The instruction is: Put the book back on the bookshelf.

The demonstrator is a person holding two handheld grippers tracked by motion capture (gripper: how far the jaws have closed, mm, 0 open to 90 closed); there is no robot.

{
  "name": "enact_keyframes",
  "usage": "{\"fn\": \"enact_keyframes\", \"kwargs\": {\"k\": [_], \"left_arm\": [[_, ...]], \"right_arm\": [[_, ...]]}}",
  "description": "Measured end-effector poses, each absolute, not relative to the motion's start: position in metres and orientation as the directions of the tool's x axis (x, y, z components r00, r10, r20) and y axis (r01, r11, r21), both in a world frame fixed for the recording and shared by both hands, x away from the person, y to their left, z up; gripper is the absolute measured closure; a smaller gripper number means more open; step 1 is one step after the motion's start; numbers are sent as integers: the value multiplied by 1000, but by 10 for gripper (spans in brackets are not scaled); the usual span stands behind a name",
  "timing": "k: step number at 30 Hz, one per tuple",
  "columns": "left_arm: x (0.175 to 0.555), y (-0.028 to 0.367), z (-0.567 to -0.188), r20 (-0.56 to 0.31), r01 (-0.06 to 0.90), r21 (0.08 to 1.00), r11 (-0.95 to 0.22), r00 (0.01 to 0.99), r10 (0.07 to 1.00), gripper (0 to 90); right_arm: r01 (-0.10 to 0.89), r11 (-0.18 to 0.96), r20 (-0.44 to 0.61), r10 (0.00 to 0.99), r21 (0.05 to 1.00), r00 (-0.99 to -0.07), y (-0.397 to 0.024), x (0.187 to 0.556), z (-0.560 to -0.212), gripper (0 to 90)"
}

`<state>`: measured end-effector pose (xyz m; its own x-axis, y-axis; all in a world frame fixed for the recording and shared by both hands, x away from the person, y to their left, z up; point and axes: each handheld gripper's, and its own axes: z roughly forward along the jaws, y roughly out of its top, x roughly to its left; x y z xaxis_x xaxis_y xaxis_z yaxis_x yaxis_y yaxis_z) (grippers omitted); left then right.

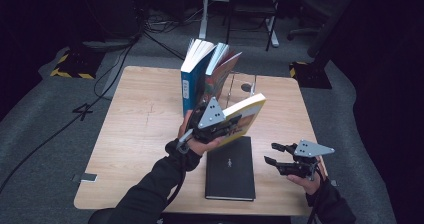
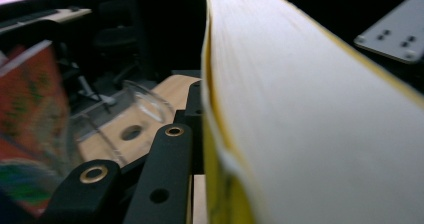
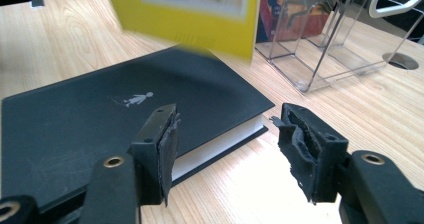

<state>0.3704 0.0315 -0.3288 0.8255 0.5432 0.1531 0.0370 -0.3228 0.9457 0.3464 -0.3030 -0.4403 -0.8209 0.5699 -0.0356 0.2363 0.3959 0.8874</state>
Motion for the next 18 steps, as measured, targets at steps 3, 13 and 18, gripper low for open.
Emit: {"fn": "enact_keyframes", "kwargs": {"k": [3, 13, 18], "left_arm": [[383, 42, -320, 159, 52, 949, -310, 772, 615, 750], [411, 48, -317, 168, 98, 946, -308, 664, 728, 750], [424, 43, -319, 192, 115, 938, -326, 609, 769, 750]], "right_arm": [[240, 400, -35, 569, 884, -822, -302, 347, -442, 423], [243, 424, -43, 562, 872, -826, -297, 347, -446, 431], [248, 427, -40, 562, 869, -826, -297, 348, -449, 427]]}}
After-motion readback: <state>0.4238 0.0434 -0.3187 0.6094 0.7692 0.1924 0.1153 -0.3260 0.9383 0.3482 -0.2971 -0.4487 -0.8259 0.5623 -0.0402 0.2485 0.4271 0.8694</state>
